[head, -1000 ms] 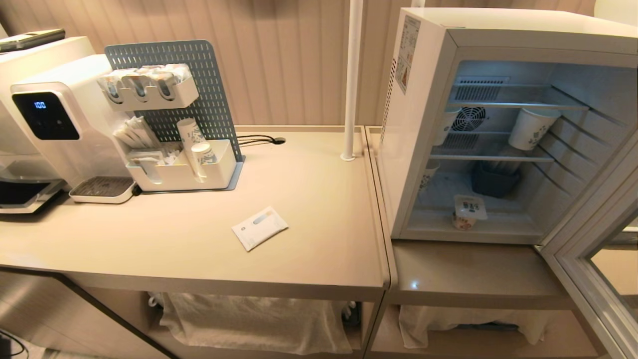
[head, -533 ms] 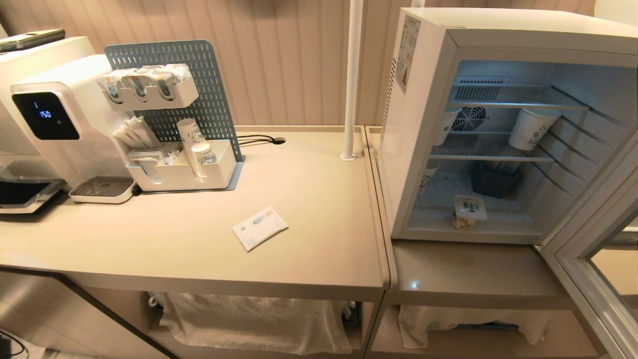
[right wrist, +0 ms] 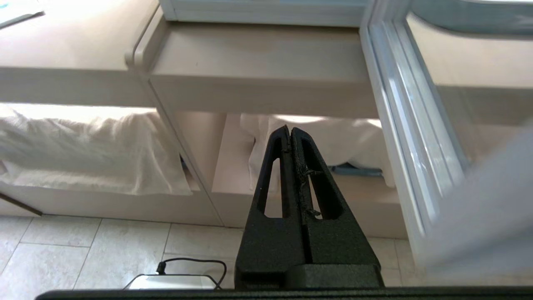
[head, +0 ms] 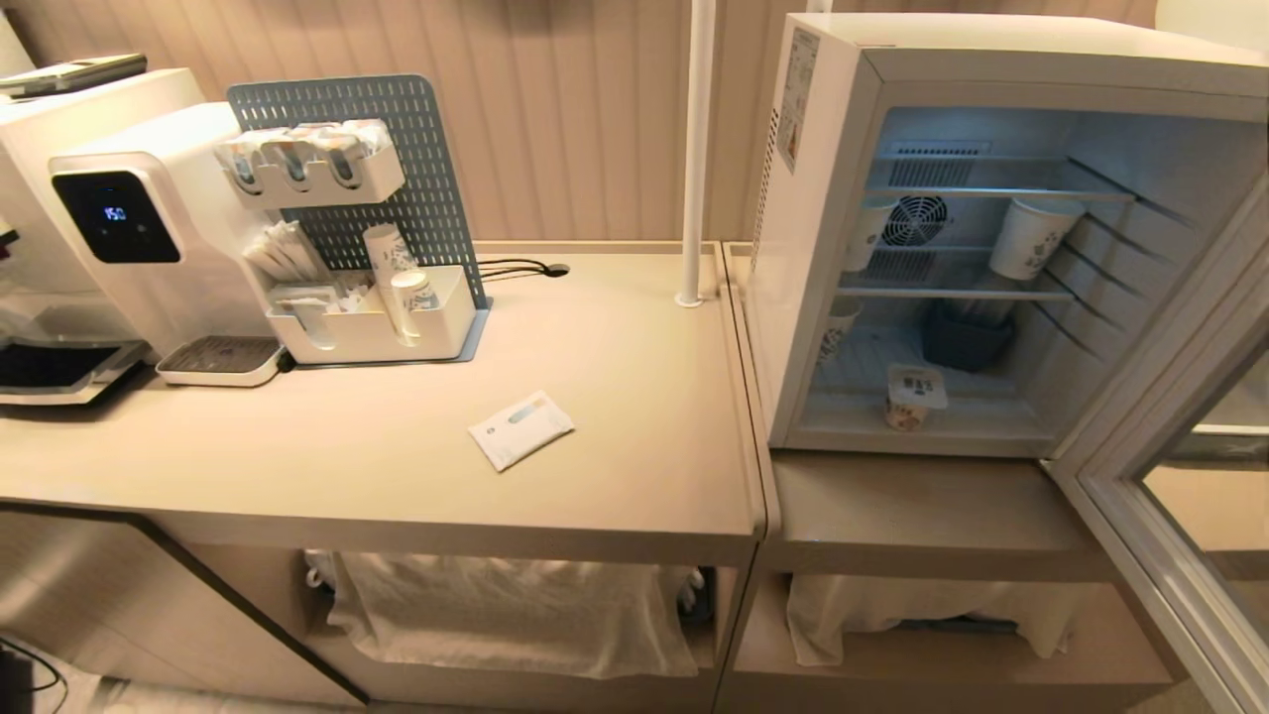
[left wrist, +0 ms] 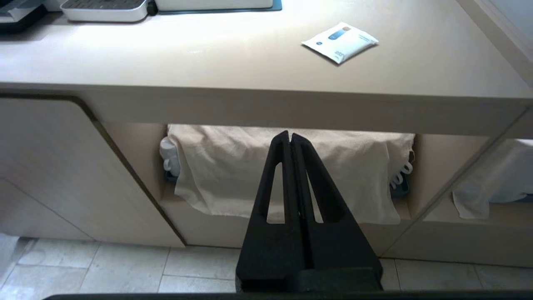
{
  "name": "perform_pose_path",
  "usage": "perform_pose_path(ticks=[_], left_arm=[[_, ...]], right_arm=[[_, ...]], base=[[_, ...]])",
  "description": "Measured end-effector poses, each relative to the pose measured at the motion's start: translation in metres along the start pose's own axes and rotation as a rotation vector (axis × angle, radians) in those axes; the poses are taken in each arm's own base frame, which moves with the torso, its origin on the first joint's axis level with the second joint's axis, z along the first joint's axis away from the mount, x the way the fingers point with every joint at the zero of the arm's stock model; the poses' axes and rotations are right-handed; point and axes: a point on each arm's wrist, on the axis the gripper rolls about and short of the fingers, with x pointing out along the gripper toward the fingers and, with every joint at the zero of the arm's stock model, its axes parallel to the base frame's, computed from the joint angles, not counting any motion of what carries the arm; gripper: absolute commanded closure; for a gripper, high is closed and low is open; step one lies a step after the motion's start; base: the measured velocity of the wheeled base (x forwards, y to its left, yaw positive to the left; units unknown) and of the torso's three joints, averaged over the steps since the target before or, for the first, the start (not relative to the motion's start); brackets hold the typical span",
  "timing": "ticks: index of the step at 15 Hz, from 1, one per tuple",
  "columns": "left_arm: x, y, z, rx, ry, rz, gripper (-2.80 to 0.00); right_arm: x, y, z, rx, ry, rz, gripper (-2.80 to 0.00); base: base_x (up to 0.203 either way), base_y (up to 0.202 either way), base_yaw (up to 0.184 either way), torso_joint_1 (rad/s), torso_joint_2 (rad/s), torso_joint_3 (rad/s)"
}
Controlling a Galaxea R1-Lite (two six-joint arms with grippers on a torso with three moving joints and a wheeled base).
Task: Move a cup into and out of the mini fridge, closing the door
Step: Close the freezer door
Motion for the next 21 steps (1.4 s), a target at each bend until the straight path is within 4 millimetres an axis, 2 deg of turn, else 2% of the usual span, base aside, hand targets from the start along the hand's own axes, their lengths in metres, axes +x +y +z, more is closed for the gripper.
perform_pose_path(ticks=[9, 14, 21], left_arm=[[0.0, 0.0, 0.0, 0.0, 0.0, 0.0, 0.0], [0.0, 0.0, 0.0, 0.001, 0.0, 0.0, 0.0], [0.0, 0.0, 0.0, 0.002, 0.0, 0.0, 0.0]], right_arm=[[-0.0002, 0.0, 0.0003, 0.001, 0.0, 0.001, 0.0], [-0.0002, 0.0, 0.0001, 0.001, 0.002, 0.001, 0.0], [-0.0001, 0.0001, 0.0, 0.0, 0.004, 0.002, 0.0]], base=[[-0.182, 0.0, -0.002, 0.003, 0.0, 0.002], [-0.013, -0.012, 0.002, -0.002, 0.0, 0.003], [0.0, -0.179, -0.003, 0.002, 0.0, 0.001]])
